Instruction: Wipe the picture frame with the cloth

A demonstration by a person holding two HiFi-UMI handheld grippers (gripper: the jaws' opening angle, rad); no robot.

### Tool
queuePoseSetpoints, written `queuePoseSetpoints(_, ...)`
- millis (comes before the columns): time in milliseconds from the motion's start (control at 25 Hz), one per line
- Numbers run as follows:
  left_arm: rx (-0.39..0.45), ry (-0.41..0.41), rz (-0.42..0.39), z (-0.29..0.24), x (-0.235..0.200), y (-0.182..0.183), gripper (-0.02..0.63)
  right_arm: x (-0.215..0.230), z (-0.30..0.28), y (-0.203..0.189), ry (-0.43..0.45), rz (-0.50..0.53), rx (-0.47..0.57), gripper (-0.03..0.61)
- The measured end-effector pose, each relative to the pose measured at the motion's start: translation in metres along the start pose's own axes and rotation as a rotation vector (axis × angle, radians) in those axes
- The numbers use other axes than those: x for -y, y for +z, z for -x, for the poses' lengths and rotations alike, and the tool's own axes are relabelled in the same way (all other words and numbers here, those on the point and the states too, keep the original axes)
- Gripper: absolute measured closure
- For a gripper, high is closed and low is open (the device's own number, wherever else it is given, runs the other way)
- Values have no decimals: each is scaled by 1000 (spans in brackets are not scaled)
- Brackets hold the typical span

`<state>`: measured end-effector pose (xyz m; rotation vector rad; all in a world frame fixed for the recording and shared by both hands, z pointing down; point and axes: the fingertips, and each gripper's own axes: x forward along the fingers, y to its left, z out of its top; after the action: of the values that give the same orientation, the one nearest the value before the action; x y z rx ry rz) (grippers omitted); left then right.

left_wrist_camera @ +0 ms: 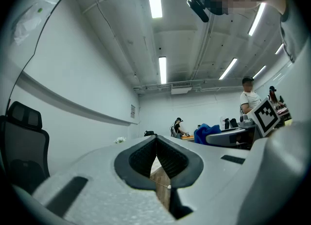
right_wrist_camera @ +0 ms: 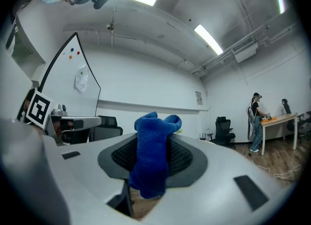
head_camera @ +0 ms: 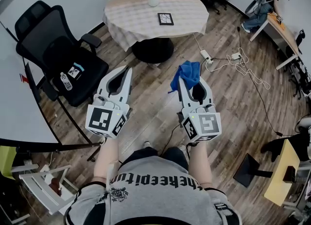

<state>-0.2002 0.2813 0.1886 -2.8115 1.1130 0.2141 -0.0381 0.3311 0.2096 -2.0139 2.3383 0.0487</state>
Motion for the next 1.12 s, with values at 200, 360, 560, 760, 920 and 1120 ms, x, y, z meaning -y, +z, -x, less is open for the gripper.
queuePoseSetpoints(200, 5, -17, -1, 1, 2, 1, 597, -3, 6, 2, 5, -22, 18, 430)
queuePoseSetpoints(360, 12, -27, -2, -2, 2, 2, 597, -2, 5, 1, 4, -17, 10, 428)
queuePoseSetpoints(560, 11, -17, -4, -12, -9, -1, 597, 5, -12, 3, 7, -28, 18, 428)
queuePoseSetpoints(760, 6, -1, -8, -34, -23, -6, 597, 17, -38, -3, 24, -43, 12, 428)
queuePoseSetpoints(920, 5, 3, -7, -61, -36, -13, 597, 32, -67, -7, 29, -50, 9, 429)
queuePoseSetpoints(1120, 4, 15, 0, -103, -52, -22, 597, 57, -106, -10, 43, -47, 0, 429)
